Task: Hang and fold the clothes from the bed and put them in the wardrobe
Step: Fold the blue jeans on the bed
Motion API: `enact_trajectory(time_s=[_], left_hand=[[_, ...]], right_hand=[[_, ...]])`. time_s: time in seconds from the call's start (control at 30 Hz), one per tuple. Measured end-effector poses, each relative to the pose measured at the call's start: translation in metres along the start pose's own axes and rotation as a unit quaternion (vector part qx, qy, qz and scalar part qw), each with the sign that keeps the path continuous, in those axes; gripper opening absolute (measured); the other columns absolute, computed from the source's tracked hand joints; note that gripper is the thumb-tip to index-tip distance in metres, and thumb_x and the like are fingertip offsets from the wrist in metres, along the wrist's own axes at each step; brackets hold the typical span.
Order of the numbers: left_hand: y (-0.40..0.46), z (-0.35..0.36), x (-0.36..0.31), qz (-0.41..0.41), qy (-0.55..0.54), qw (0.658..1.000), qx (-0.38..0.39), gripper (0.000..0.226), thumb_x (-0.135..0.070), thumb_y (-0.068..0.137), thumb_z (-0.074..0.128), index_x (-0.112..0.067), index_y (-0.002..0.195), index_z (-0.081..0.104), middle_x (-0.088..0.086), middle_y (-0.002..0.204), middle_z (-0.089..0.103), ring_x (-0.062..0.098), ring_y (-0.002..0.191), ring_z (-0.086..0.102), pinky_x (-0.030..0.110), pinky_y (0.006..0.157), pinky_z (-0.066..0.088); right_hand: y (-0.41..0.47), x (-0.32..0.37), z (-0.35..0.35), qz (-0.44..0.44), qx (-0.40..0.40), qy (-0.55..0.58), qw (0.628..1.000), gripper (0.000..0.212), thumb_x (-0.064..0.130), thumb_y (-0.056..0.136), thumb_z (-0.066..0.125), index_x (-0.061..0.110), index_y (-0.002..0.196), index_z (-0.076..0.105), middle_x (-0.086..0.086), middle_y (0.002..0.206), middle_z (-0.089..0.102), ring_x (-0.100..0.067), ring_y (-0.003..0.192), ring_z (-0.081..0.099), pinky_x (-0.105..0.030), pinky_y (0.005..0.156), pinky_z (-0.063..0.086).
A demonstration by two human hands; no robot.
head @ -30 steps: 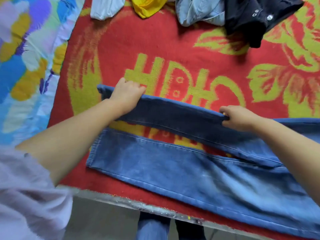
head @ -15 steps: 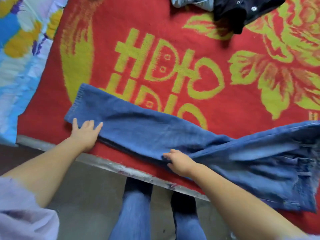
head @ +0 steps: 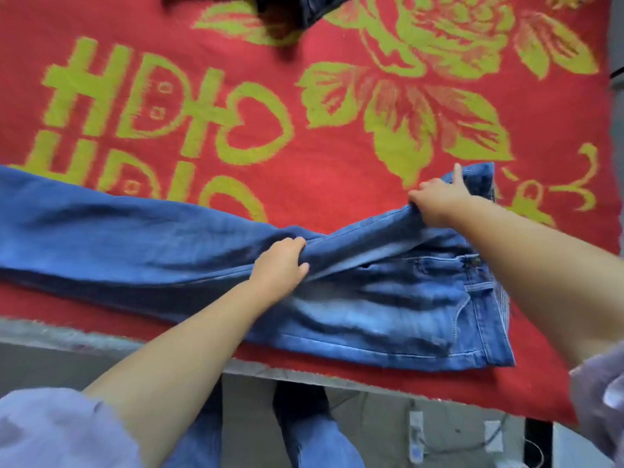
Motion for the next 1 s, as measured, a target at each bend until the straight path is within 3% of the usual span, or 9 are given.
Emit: enact_trajectory(time_s=[0.1,0.17,0.3,0.47,0.6,0.73,0.83,0.9,1.0], left_hand=[[-0.005,-0.003,-0.007,0.062,0.108,0.982,-0.138,0.018,-0.012,0.082,0.064,-0.005,0.097,0.057,0.015,0.096,0.054,0.036,0.093,0.052,0.046,0.071,0.042],[-0.017,-0.004,-0.006,0.137,0.135,0.962,-0.192,0.012,-0.002,0.074,0.066,-0.002,0.085,0.059,0.017,0.081,0.054,0.037,0.075,0.055,0.044,0.058,0.042],[-0.049,0.004,-0.007,0.239,0.181,0.937,-0.179,0.01,-0.006,0.07,0.046,-0.008,0.073,0.055,0.01,0.066,0.05,0.03,0.056,0.052,0.035,0.049,0.038],[-0.079,0.057,0.004,0.263,0.287,0.919,-0.065,0.031,0.001,0.052,0.071,-0.014,0.073,0.055,0.004,0.065,0.051,0.026,0.056,0.053,0.032,0.054,0.036],[-0.078,0.089,0.014,0.107,0.367,0.914,0.133,0.035,-0.009,0.083,0.056,-0.018,0.117,0.048,0.003,0.112,0.052,0.024,0.106,0.052,0.033,0.079,0.036],[-0.072,0.089,-0.004,0.041,0.323,0.917,0.23,0.033,-0.026,0.091,0.047,-0.016,0.122,0.041,0.005,0.12,0.048,0.026,0.113,0.05,0.037,0.082,0.041],[-0.067,0.089,-0.032,0.122,0.258,0.936,0.206,0.047,-0.036,0.094,0.044,-0.021,0.137,0.033,0.003,0.121,0.047,0.025,0.111,0.052,0.037,0.078,0.048],[-0.065,0.095,-0.06,0.173,0.202,0.946,0.186,0.064,-0.039,0.095,0.045,-0.029,0.151,0.016,0.003,0.124,0.042,0.024,0.111,0.05,0.038,0.078,0.047],[-0.059,0.123,-0.103,0.14,0.088,0.963,0.214,0.071,-0.044,0.096,0.045,-0.041,0.15,0.0,0.004,0.117,0.038,0.027,0.106,0.051,0.038,0.083,0.047]], right_hand=[[-0.002,-0.038,0.008,0.031,-0.052,-0.032,0.998,0.03,0.009,0.09,0.045,0.016,0.119,0.052,-0.006,0.117,0.059,-0.026,0.117,0.052,-0.061,0.112,0.014],[-0.021,-0.049,0.011,0.031,-0.059,-0.019,0.998,0.03,0.012,0.089,0.048,0.013,0.119,0.049,-0.007,0.111,0.061,-0.029,0.104,0.059,-0.043,0.089,0.043],[-0.093,-0.044,0.045,-0.025,0.009,0.016,1.0,0.045,0.019,0.086,0.052,0.014,0.125,0.033,-0.005,0.084,0.055,-0.029,0.079,0.053,-0.031,0.061,0.04],[-0.166,0.013,0.158,-0.114,0.107,0.091,0.984,0.052,0.017,0.084,0.051,0.013,0.131,0.029,-0.011,0.107,0.063,-0.032,0.098,0.062,-0.037,0.067,0.044],[-0.175,0.051,0.224,-0.12,0.179,0.223,0.951,0.083,0.03,0.087,0.059,0.018,0.152,0.007,-0.009,0.129,0.053,-0.03,0.119,0.052,-0.038,0.09,0.042],[-0.174,0.025,0.244,-0.052,0.05,0.4,0.914,0.062,0.031,0.09,0.062,0.02,0.145,0.036,-0.009,0.127,0.056,-0.027,0.12,0.051,-0.037,0.099,0.04],[-0.171,-0.026,0.259,0.162,-0.144,0.496,0.841,0.055,0.022,0.087,0.067,0.008,0.136,0.047,-0.019,0.132,0.052,-0.034,0.123,0.046,-0.041,0.104,0.036],[-0.165,-0.044,0.273,0.274,-0.111,0.589,0.752,0.069,0.028,0.087,0.069,0.001,0.142,0.037,-0.024,0.14,0.045,-0.035,0.129,0.042,-0.039,0.107,0.032],[-0.147,-0.024,0.291,0.248,0.015,0.76,0.601,0.057,0.031,0.089,0.066,0.001,0.134,0.049,-0.019,0.132,0.056,-0.025,0.114,0.056,-0.034,0.097,0.042]])
Point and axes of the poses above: each hand's wrist, its own y-axis towards the middle knuckle, its own z-axis out of the palm, x = y × z, the point moved 2 cm from there along y, towards the middle knuckle
